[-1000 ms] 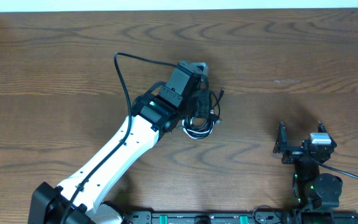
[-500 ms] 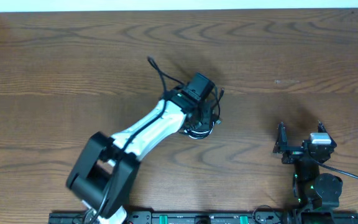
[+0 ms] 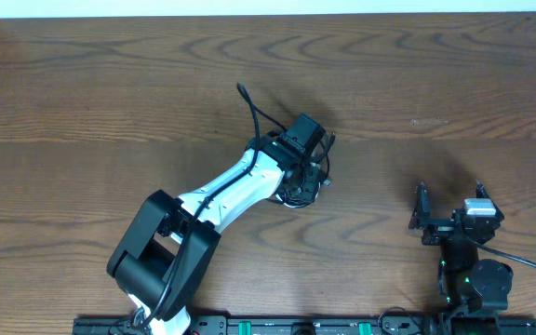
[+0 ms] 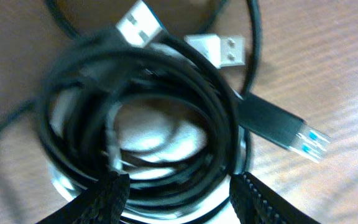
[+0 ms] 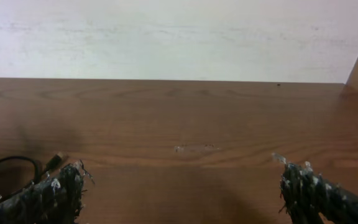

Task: Untangle cables
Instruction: 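Lower the left gripper and pinch a black cable from the bundle, then reach the right gripper toward the bundle beside the left gripper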

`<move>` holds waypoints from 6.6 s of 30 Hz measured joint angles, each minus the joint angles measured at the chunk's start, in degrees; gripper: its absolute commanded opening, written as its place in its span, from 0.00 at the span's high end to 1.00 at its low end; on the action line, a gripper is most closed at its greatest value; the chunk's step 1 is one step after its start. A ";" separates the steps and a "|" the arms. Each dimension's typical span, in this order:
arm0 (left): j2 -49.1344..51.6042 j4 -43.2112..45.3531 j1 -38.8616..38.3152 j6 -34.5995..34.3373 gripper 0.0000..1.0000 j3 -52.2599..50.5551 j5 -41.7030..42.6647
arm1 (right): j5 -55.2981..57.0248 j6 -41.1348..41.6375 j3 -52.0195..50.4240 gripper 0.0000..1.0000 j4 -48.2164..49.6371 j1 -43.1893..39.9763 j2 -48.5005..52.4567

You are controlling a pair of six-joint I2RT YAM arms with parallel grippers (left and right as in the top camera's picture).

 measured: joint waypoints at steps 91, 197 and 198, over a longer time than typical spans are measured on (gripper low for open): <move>3.82 -2.56 -0.13 7.13 0.92 3.69 -2.58 | 0.00 0.00 0.00 0.01 -0.02 0.00 0.00; -28.94 6.88 -0.17 -6.43 0.92 3.72 24.15 | -22.45 29.88 67.32 0.27 -63.14 16.24 69.68; -28.94 6.91 -0.17 -6.62 0.92 3.72 24.02 | -22.62 29.92 67.32 0.27 -62.36 16.74 70.58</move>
